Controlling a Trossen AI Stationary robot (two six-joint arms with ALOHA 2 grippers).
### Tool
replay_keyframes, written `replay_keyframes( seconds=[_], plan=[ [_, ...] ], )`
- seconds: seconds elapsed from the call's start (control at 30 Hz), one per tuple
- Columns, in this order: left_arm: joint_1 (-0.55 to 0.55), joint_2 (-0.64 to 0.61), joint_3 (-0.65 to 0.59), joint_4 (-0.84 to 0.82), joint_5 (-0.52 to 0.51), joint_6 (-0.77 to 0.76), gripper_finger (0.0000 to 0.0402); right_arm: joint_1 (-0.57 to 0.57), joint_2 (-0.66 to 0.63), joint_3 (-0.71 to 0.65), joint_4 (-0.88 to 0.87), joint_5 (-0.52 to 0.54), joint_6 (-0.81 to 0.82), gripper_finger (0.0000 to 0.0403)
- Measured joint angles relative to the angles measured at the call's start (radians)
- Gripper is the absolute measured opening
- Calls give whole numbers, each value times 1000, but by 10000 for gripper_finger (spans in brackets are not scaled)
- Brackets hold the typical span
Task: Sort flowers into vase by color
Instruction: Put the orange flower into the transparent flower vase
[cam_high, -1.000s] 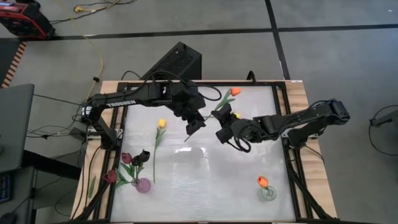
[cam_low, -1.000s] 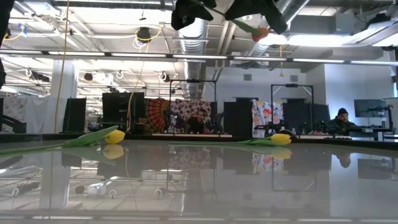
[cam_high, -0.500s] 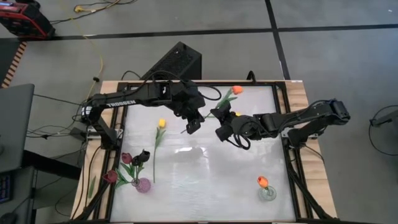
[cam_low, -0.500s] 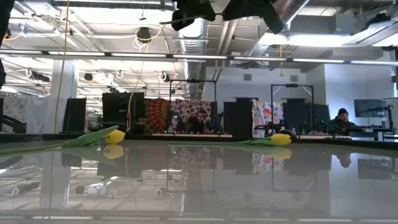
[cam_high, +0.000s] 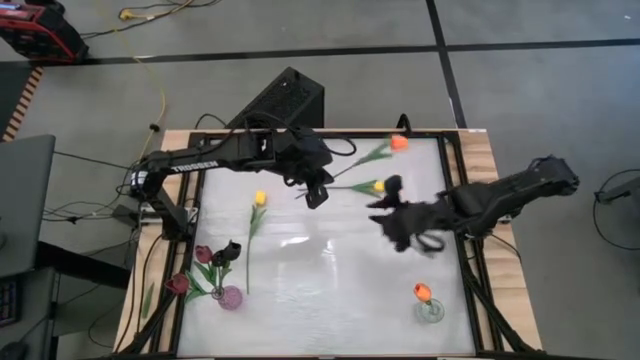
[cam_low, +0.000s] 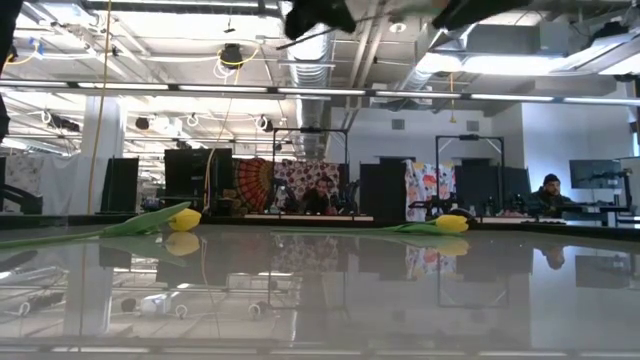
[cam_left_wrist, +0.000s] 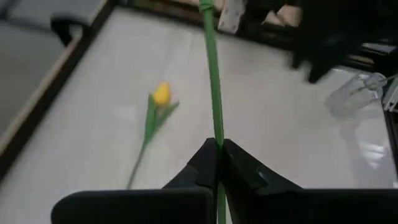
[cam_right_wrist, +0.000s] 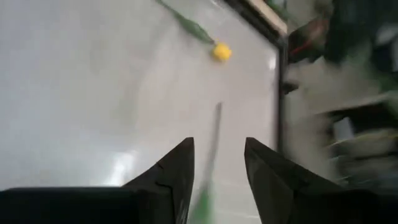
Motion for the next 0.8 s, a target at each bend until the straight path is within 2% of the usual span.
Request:
replay_keyframes(
  seconds=[0.07,0.17,0.27,0.43,0.57,0.7,0.8],
  plan=[
    [-27,0,0,47,-25,52,0,-62,-70,-69,110,-116,62,159],
    [-77,0,0,125,-100,130,0,-162,-154,-203,354,-290,69,148],
    [-92,-2,0,158,-228,141,0,-250,-228,-309,531,-379,85,139],
    [-83,-38,0,212,-270,146,0,-358,-289,-431,794,-540,145,133],
    [-98,-85,-34,317,-228,169,0,-388,-278,-457,962,-693,206,134],
    [-119,-180,-194,534,-212,202,0,-386,-245,-459,1012,-733,218,134],
    [-121,-250,-313,666,-162,196,0,-380,-211,-459,1074,-761,217,138]
  ],
)
